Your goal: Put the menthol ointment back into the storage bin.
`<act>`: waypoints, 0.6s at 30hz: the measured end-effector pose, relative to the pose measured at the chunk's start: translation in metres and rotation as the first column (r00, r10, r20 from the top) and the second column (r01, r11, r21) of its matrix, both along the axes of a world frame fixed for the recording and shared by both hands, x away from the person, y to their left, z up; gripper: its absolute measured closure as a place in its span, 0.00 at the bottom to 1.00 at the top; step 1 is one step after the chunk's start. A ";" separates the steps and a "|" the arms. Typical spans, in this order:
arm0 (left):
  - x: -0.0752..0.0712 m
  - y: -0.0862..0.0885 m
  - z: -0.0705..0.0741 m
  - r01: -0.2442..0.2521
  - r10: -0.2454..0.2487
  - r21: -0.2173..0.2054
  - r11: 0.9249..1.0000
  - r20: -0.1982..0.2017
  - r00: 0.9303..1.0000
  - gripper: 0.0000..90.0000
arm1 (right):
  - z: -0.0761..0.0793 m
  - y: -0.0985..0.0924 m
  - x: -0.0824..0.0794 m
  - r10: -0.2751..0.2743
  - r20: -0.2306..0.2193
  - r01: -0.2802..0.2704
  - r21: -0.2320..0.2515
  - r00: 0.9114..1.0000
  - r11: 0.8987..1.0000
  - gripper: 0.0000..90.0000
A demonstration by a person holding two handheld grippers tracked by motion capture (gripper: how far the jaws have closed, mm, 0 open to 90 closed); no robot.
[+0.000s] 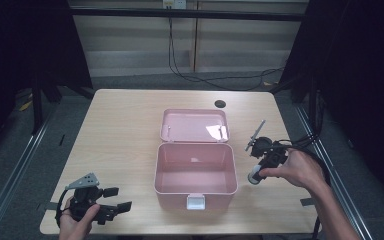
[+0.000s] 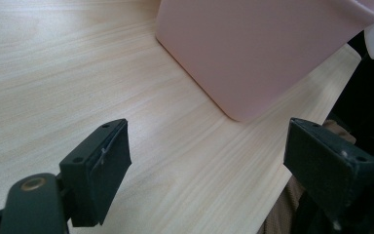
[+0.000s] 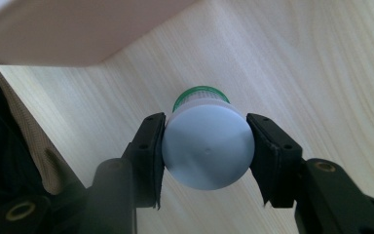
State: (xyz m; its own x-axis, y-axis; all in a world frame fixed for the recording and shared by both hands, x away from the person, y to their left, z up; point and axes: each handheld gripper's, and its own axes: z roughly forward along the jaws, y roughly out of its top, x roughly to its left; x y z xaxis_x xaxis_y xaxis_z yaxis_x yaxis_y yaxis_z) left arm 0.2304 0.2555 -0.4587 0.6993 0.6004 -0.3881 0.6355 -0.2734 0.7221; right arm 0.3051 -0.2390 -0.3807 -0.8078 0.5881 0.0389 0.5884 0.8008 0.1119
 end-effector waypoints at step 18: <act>0.000 -0.001 0.000 0.000 0.000 0.003 1.000 -0.003 1.000 0.19 | 0.024 0.008 -0.003 0.039 0.026 -0.039 0.007 0.999 0.999 0.57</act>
State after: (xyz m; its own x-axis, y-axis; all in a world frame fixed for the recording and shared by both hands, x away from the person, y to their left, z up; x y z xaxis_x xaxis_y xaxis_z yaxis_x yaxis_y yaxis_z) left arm 0.2307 0.2549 -0.4592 0.6983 0.6013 -0.3883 0.6373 -0.2754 0.7197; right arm 0.3019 -0.2310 -0.3570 -0.8308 0.5561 0.0220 0.5538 0.8221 0.1321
